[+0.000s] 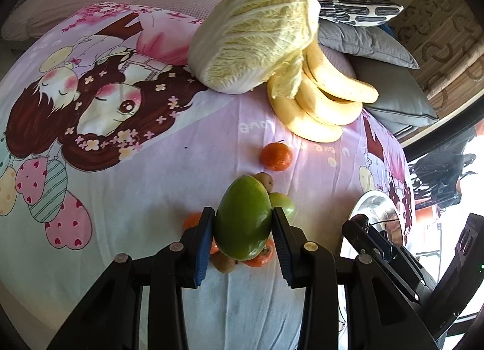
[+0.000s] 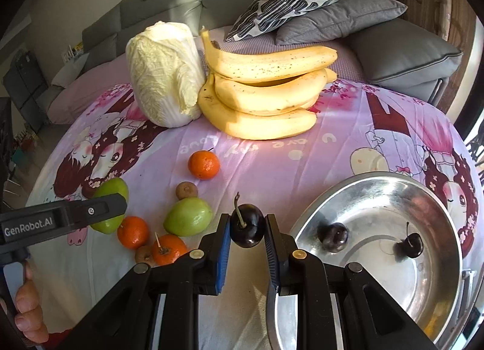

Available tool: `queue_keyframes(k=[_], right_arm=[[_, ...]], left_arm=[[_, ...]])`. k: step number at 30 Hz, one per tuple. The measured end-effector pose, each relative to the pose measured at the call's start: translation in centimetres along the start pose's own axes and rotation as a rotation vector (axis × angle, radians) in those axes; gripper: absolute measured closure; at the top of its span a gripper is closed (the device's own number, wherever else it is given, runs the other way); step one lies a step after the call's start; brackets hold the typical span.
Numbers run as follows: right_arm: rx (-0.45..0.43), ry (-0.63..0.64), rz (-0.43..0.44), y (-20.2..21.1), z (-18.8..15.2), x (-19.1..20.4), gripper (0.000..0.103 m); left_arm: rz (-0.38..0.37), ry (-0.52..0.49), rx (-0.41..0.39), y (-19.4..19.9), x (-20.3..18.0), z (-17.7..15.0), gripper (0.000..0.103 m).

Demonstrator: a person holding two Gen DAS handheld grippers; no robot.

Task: Organize fruits
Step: 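Carry the green mango and dark cherry in both tools over the steel bowl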

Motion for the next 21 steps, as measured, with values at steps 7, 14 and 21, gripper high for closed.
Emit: queue_keyframes(k=[7,14,21], right_arm=[[-0.010,-0.111,-0.021,1.0,-0.5,-3.8,0.079],[-0.016,-0.221,-0.056,1.9,-1.4,-7.7,0.079],[-0.017,-0.331,-0.096,2.9,-3.0,-11.5,0.079]], left_arm=[[-0.005,-0.108,0.045,-1.4,-4.5,-1.0,0.063],[-0.022,-0.234,0.096,-2.7,-9.7,-3.1,0.063],[-0.035,-0.345,0.159,-4.5,-14.1,-5.9,0.063]])
Point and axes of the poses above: each gripper's, at about its wrist camera, not at the fingertips, and y roughly against the way its jaws point, x to its left, z to its top, the point moved 1 cm from there along -y, roughly the way its jaws point, and after that the axes turned 10 degrees about y, right-handed, at the moved point
